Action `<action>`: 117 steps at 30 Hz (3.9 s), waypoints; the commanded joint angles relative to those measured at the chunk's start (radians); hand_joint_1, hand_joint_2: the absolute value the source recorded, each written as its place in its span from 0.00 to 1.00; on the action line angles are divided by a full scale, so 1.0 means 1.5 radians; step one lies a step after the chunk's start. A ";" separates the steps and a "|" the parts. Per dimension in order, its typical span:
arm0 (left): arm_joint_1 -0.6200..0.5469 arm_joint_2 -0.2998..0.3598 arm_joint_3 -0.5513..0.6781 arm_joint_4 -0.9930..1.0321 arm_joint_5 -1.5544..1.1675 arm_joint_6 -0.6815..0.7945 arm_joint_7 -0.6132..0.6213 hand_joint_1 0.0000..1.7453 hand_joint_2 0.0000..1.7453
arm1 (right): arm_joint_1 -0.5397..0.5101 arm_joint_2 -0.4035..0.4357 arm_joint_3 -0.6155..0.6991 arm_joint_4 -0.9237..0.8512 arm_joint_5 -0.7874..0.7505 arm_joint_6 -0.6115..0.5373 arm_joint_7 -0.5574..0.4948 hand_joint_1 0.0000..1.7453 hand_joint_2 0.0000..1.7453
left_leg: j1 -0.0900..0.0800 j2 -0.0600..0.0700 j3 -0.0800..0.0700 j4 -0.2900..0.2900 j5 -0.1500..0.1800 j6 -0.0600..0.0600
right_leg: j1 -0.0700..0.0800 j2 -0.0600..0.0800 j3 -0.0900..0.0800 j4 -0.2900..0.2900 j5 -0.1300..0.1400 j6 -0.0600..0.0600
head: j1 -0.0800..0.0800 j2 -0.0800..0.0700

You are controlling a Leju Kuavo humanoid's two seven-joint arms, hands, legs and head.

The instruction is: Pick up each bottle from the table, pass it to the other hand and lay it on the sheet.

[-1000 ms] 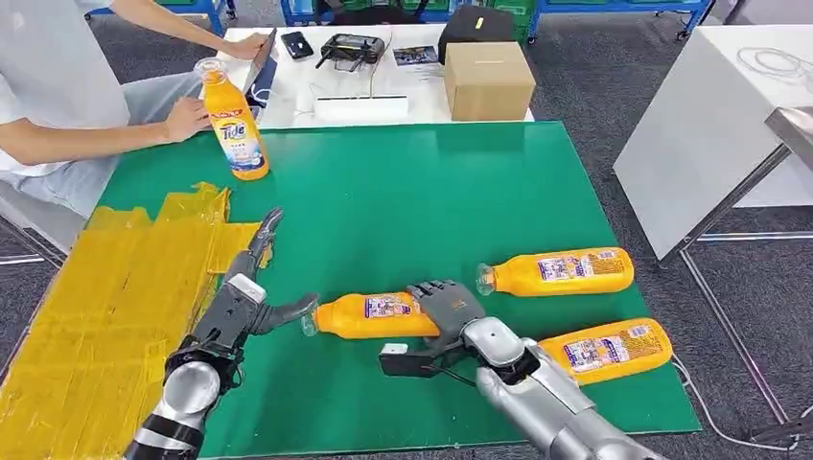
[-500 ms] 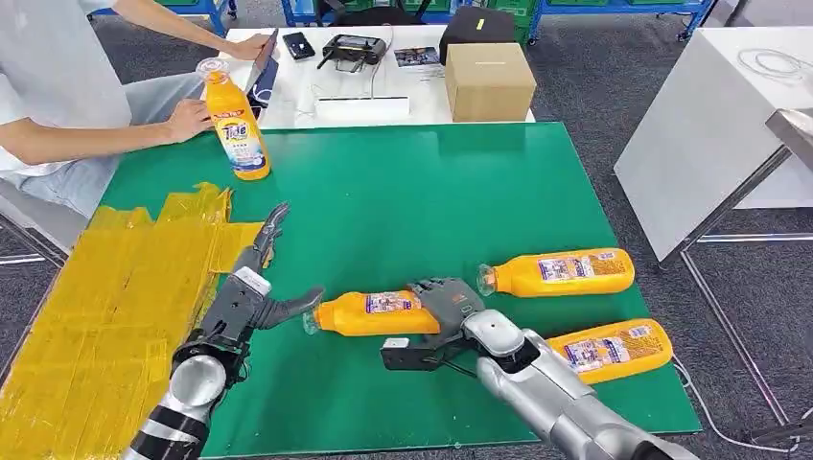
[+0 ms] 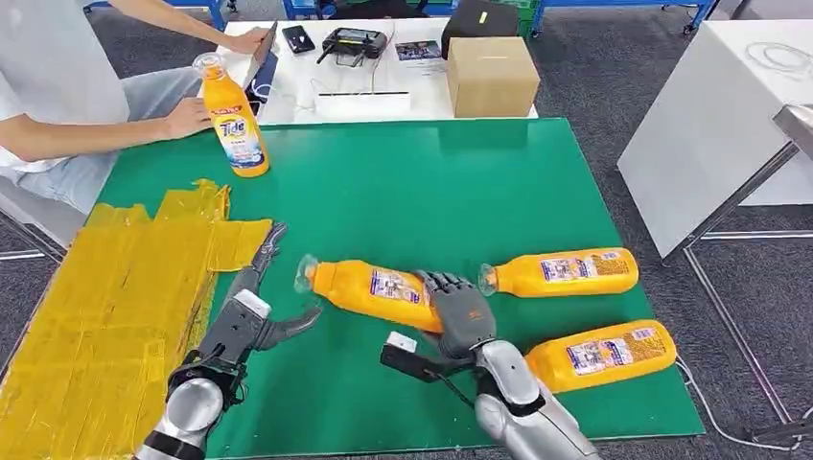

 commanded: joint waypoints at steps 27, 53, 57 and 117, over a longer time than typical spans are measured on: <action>-0.096 0.002 -0.052 0.082 0.319 -0.173 0.031 0.00 1.00 | -0.001 0.115 -0.040 0.018 -0.332 0.073 -0.258 1.00 1.00 | 0.000 0.000 -0.001 -0.001 0.000 0.000 | 0.000 -0.001 -0.001 -0.001 0.000 0.000 | 0.000 0.000; -0.112 0.003 -0.067 0.088 0.332 -0.174 0.032 0.00 1.00 | -0.028 0.126 0.039 0.103 -0.287 0.088 -0.245 1.00 1.00 | 0.001 -0.001 -0.002 0.000 0.000 -0.001 | 0.001 -0.001 -0.001 -0.001 0.000 -0.001 | 0.000 0.000; -0.112 0.003 -0.071 0.083 0.335 -0.177 0.031 0.00 1.00 | -0.035 0.125 0.046 0.113 -0.286 0.097 -0.242 1.00 1.00 | 0.001 -0.001 -0.001 0.000 0.000 -0.001 | 0.001 -0.001 0.000 -0.001 -0.001 -0.001 | 0.000 0.000; -0.068 0.004 -0.075 0.013 0.327 -0.113 -0.003 1.00 1.00 | 0.045 0.089 0.049 -0.055 -0.317 0.041 -0.283 0.00 1.00 | 0.000 -0.001 -0.002 0.000 -0.001 -0.001 | 0.000 -0.001 -0.001 0.000 -0.001 -0.001 | 0.000 0.000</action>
